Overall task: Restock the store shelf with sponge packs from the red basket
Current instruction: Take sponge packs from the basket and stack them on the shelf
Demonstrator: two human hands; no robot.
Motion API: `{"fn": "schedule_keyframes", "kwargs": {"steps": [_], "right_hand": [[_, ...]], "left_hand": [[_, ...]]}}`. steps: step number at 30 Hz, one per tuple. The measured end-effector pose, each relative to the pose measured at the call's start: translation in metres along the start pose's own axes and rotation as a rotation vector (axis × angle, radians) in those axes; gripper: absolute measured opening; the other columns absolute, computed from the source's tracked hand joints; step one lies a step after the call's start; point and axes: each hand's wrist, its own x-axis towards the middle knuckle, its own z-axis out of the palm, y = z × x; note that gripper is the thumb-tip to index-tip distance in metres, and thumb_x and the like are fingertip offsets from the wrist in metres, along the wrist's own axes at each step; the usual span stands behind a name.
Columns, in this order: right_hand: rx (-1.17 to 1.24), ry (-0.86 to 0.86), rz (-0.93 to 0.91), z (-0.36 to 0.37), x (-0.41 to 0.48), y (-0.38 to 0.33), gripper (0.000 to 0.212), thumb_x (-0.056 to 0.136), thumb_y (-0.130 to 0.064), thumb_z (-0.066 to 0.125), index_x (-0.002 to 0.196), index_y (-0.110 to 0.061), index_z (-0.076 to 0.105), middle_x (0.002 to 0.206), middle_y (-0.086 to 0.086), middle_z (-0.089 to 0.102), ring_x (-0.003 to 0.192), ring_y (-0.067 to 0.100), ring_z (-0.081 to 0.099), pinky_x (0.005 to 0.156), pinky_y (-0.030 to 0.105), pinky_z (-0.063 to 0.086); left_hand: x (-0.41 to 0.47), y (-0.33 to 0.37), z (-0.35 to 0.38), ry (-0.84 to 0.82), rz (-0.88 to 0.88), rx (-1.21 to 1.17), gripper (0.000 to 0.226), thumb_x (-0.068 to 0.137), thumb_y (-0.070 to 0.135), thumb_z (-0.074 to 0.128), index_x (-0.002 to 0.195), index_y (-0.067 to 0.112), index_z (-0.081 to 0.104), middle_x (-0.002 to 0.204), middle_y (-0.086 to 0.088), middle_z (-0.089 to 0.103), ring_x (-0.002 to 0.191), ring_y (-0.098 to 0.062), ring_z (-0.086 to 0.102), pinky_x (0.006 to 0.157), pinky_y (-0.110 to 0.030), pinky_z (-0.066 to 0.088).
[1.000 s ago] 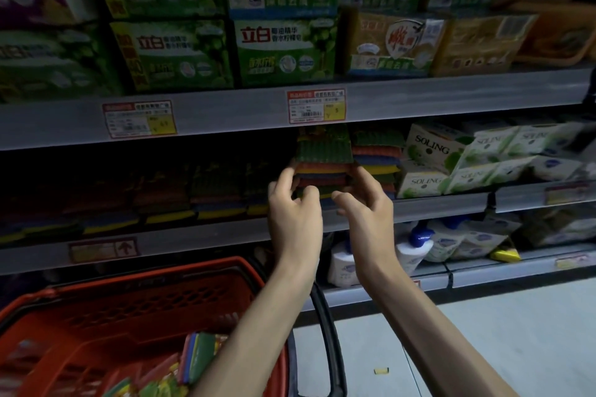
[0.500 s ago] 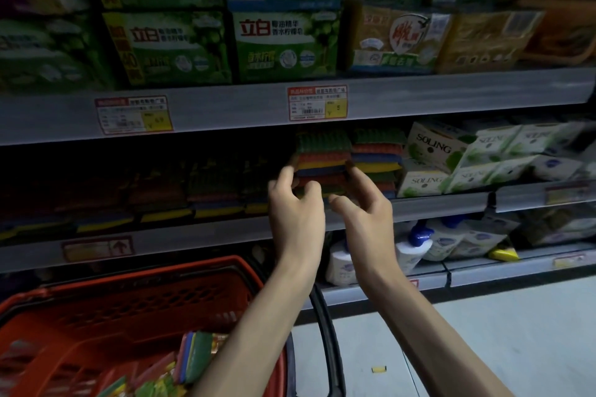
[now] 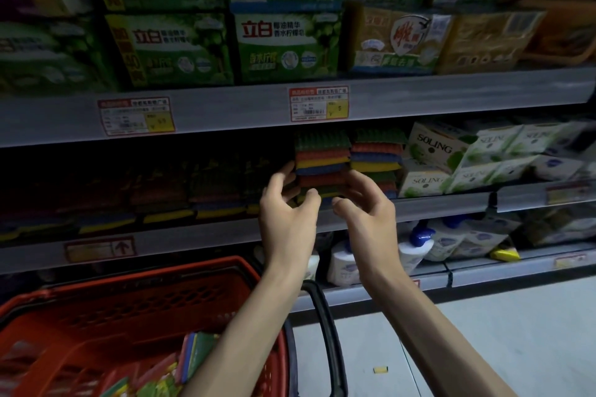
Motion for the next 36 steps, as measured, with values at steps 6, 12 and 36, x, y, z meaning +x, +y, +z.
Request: {"fn": "schedule_keyframes", "kwargs": {"steps": [6, 12, 36], "right_hand": [[-0.015, 0.038, 0.002, 0.000, 0.005, 0.001, 0.042, 0.093, -0.008, 0.065, 0.132, -0.023, 0.062, 0.122, -0.004, 0.070, 0.113, 0.014, 0.065, 0.101, 0.051, 0.053], [-0.159, 0.007, -0.101, -0.001, 0.000, -0.002, 0.031, 0.095, -0.026, 0.071, 0.125, -0.024, 0.064, 0.116, -0.011, 0.070, 0.109, 0.002, 0.064, 0.102, 0.039, 0.053], [-1.002, -0.835, -0.514, 0.097, -0.147, 0.024, 0.047, 0.092, -0.045, 0.063, 0.133, -0.022, 0.060, 0.126, -0.002, 0.062, 0.120, 0.020, 0.059, 0.096, 0.033, 0.048]], "left_hand": [[-0.001, -0.003, -0.004, 0.000, -0.004, 0.013, 0.038, 0.093, 0.016, 0.069, 0.124, 0.038, 0.062, 0.121, 0.011, 0.068, 0.108, -0.004, 0.066, 0.085, -0.022, 0.052], [-0.010, -0.009, -0.022, -0.070, 0.066, 0.109, 0.040, 0.093, 0.013, 0.070, 0.123, 0.038, 0.061, 0.125, 0.009, 0.065, 0.111, -0.001, 0.064, 0.091, -0.026, 0.057], [-0.075, -0.030, -0.333, -0.522, 0.305, 1.110, 0.050, 0.094, 0.057, 0.046, 0.140, 0.039, 0.054, 0.133, 0.023, 0.048, 0.122, -0.007, 0.054, 0.101, -0.037, 0.050]]}}
